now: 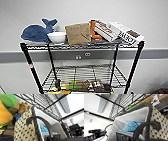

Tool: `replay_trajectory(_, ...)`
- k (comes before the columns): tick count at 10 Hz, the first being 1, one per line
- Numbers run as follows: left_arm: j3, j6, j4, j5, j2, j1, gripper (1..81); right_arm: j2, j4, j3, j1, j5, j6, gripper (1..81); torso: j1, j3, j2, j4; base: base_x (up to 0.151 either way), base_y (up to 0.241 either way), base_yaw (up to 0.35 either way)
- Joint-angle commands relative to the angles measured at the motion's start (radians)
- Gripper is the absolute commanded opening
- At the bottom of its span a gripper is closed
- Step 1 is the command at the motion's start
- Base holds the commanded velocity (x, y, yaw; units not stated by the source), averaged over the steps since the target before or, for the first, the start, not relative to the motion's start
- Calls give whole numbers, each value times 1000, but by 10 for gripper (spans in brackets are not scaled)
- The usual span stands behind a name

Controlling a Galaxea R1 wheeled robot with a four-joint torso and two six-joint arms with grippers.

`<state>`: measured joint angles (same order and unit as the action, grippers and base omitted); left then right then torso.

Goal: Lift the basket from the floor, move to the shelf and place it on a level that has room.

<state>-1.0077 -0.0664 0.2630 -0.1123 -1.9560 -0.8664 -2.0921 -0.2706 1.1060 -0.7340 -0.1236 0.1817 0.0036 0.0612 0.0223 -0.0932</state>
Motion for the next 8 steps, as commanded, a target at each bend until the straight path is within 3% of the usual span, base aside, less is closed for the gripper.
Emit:
replay_trajectory(1,119,-7,16,-6,69,163,10,42,-44,-86,149,-16,-8,10,0,0,0,0,0,0,0)
replay_trajectory(8,257,-7,61,2,158,279,10,120,-125,-187,300,-68,-8,10,0,0,0,0,0,0,0)
